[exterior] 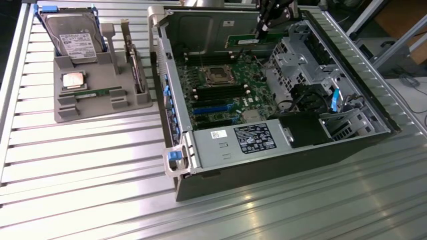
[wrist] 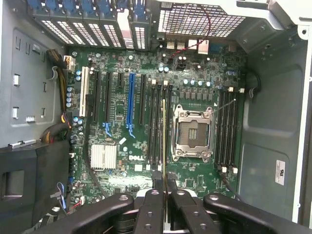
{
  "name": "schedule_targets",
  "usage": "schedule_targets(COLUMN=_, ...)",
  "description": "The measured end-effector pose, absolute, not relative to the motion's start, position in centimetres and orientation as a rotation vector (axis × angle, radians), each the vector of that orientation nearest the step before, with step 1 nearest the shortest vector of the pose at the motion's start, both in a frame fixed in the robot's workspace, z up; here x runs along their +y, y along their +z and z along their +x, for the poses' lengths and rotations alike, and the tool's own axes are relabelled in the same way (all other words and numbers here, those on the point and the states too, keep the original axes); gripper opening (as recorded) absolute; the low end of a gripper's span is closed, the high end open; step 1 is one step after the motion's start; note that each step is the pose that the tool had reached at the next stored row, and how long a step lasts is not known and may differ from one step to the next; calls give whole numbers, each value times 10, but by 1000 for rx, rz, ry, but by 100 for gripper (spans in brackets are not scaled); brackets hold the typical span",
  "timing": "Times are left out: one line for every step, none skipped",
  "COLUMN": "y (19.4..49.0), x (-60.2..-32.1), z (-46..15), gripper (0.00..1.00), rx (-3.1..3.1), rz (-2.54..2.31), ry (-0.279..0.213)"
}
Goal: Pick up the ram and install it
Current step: 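Insert the ram into the slot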
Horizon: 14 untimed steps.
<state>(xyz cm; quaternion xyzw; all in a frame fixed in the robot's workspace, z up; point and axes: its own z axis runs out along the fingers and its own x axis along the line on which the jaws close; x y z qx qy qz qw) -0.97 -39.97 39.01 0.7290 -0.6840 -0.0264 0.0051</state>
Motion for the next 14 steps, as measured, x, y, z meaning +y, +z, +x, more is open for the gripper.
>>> schedule_targets(y=390, x=-400, z=-10, gripper=12, rx=-2142, rz=2283, ry=-83)
schedule_targets(y=390, x=-400, z=-10, gripper=12, rx=-2142, rz=2283, ry=-83)
schedule_targets(y=390, x=-400, z=-10, gripper=12, rx=-2143, rz=2282, ry=-83)
schedule_targets(y=389, x=-400, z=-10, gripper=12, rx=-2144, rz=2281, ry=-83)
schedule_targets(y=389, x=-400, z=-10, gripper=12, rx=-2147, rz=2278, ry=-83)
schedule_targets(y=387, x=-400, z=-10, gripper=12, rx=-2168, rz=2259, ry=-83)
schedule_targets(y=385, x=-400, z=-10, gripper=12, rx=-2196, rz=2233, ry=-83)
schedule_targets(y=383, x=-400, z=-10, gripper=12, rx=-2200, rz=2228, ry=-83)
schedule_targets(y=381, x=-400, z=-10, gripper=12, rx=-2202, rz=2227, ry=-83)
schedule_targets(y=379, x=-400, z=-10, gripper=12, rx=-2202, rz=2227, ry=-83)
schedule_targets(y=377, x=-400, z=-10, gripper=12, rx=-2202, rz=2227, ry=-83)
schedule_targets(y=374, x=-400, z=-10, gripper=12, rx=-2202, rz=2227, ry=-83)
schedule_targets(y=371, x=-400, z=-10, gripper=12, rx=-2202, rz=2227, ry=-83)
schedule_targets(y=370, x=-400, z=-10, gripper=12, rx=-2202, rz=2227, ry=-83)
